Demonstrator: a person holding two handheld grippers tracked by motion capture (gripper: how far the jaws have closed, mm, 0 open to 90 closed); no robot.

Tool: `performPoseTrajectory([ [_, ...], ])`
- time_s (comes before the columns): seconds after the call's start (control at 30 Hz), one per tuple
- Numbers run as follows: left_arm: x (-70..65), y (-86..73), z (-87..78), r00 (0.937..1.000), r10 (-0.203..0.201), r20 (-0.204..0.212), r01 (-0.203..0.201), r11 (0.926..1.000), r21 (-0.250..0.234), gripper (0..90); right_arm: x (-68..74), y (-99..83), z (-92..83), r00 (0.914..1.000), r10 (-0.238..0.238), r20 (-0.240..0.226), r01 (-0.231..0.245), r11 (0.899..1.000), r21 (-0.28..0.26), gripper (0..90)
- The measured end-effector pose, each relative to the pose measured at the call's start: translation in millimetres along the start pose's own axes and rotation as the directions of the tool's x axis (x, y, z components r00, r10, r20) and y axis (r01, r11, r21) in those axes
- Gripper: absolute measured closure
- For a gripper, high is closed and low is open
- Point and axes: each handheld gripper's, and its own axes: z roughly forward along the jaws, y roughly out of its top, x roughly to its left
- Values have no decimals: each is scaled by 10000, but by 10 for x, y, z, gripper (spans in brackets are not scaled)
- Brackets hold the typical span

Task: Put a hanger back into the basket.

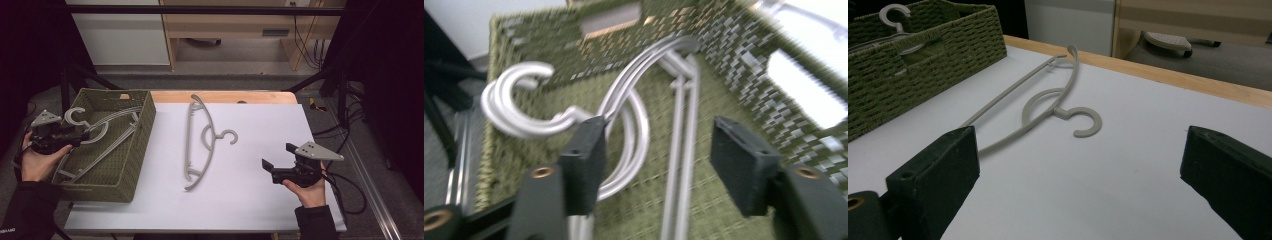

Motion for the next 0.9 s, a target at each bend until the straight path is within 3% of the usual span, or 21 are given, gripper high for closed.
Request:
performPoseTrajectory([
  [0.17,-271,54,-156,9968,-301,739,384,9928,-1130,237,42,33,58,10000,-5,-95,5,10000,10,29],
  [0.27,-489,80,-212,9937,-136,1116,315,9866,-1604,178,70,44,100,9999,67,-154,-67,10000,26,30],
  [0.47,-937,78,-224,9776,179,2098,296,9748,-2210,108,130,73,190,9996,142,-228,-140,9999,74,30],
  [0.57,-1150,45,-187,9698,579,2371,-19,9732,-2300,101,164,93,239,9996,146,-249,-144,9999,67,30],
  [0.67,-1338,-14,-123,9592,690,2741,-25,9718,-2360,95,200,104,287,9994,187,-299,-185,9998,66,29],
  [0.77,-1485,-57,-66,9469,785,3119,-38,9724,-2333,98,232,112,335,9994,131,-329,-126,9998,159,27],
  [0.83,-1561,-68,-44,9460,930,3104,-213,9737,-2268,97,249,125,359,9994,99,-328,-94,9998,150,27],
  [0.9,-1627,-92,-24,9371,854,3383,-51,9728,-2314,96,268,142,382,9993,191,-327,-187,9998,116,28],
])
